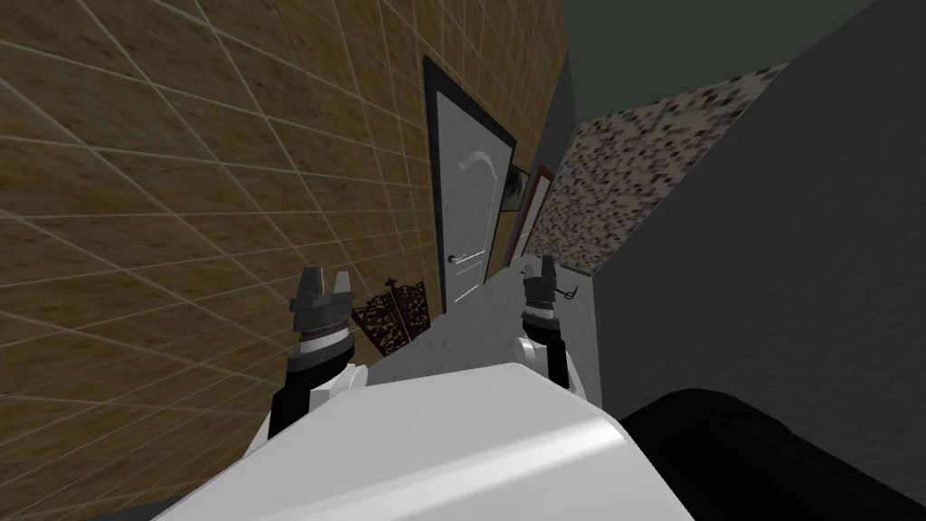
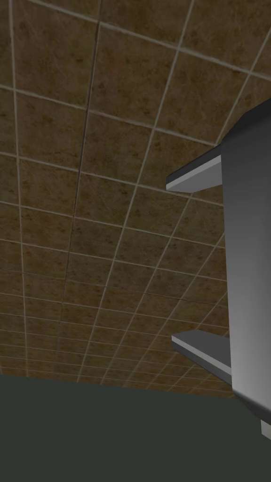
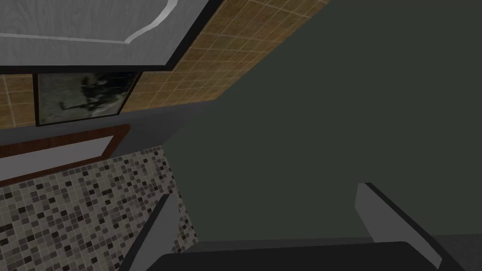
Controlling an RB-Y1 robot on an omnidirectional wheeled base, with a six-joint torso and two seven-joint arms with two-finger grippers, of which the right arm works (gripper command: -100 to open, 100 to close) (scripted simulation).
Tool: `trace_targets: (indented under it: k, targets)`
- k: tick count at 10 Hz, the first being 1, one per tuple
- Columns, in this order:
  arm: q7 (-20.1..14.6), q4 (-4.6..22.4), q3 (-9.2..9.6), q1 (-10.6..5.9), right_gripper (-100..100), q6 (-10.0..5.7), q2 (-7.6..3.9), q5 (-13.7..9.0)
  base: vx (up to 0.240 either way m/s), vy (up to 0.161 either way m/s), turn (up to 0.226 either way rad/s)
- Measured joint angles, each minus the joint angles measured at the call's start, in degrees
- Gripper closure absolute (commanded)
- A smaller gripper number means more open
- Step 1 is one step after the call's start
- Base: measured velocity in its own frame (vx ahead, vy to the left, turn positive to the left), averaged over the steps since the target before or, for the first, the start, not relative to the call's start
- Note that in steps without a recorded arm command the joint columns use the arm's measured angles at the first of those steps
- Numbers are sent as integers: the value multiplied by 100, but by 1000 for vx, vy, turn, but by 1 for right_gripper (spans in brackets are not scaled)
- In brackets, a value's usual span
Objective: Pull the door open
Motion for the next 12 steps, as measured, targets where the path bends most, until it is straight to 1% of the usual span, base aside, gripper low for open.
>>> trace_targets:
  k: [1,2,5,6,7,8,9,10,12]
  targets:
    - [-17,175,12,-83,-100,-24,-36,0,55,-46,109]
    - [-47,318,29,-127,-100,-48,-77,-4,69,-49,81]
    - [-176,747,4,-336,-100,-59,-239,-52,63,-42,88]
    - [-171,860,54,-366,-100,-94,-226,-28,39,-25,86]
    - [-185,1005,79,-398,-100,-131,-255,-27,48,-48,181]
    - [-210,1198,96,-521,-100,-149,-289,-25,42,-42,59]
    - [-223,1307,106,-577,-100,-145,-305,-24,49,-29,72]
    - [-255,1488,113,-624,-100,-181,-349,-33,54,-60,174]
    - [-360,1872,138,-809,-100,-255,-468,-55,67,-68,123]
